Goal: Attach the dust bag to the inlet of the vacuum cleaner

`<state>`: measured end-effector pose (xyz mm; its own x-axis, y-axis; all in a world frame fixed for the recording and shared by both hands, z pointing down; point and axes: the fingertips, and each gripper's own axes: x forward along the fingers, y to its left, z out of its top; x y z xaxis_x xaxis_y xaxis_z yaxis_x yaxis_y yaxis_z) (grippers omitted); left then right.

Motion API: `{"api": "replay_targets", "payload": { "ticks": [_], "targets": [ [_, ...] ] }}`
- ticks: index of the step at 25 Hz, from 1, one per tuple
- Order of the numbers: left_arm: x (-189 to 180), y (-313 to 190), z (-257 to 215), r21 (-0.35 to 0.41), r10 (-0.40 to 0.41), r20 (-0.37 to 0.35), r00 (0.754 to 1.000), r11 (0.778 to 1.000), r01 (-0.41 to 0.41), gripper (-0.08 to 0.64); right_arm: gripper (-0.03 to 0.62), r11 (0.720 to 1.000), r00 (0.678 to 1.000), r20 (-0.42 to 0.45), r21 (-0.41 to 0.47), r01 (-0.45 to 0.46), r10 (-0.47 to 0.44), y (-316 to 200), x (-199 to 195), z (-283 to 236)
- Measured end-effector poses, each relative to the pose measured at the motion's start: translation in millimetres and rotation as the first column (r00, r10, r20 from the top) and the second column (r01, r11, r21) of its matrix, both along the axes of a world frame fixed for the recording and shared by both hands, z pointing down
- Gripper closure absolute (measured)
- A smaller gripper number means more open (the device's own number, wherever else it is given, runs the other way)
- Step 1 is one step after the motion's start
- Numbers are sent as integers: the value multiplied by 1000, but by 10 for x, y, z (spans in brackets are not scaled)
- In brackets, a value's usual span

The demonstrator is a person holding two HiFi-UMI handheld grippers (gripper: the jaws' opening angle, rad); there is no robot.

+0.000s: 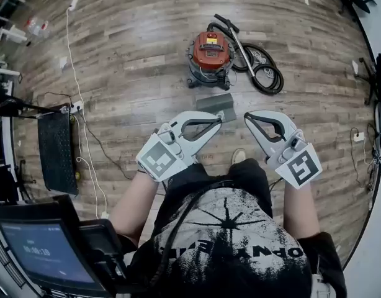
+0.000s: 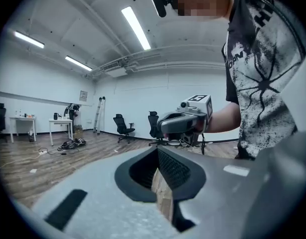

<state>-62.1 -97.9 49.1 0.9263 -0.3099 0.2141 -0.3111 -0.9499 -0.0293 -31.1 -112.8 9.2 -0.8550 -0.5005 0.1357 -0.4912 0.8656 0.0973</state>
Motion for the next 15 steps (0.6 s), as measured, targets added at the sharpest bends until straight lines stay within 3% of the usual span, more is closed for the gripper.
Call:
{"api": "replay_targets", "payload": {
  "ticks": [4, 8, 12, 15],
  "targets": [
    [72, -160, 140, -21, -22, 18, 1000, 1000, 22, 561, 586, 999, 999, 30, 0, 41, -41, -188, 77, 93],
    [327, -342, 268, -38, -111, 34, 993, 993, 112, 561, 586, 991, 991, 22, -13, 132, -132, -310, 313, 287],
    [613, -435, 307, -37, -174, 56, 983, 984, 176, 561, 586, 965, 967, 15, -66, 254, -254, -369, 583, 536],
    [737, -497, 472, -67, -217, 65, 974, 973, 221, 561, 585, 949, 955, -13, -109, 295, -298, -454, 750, 802]
  ]
}}
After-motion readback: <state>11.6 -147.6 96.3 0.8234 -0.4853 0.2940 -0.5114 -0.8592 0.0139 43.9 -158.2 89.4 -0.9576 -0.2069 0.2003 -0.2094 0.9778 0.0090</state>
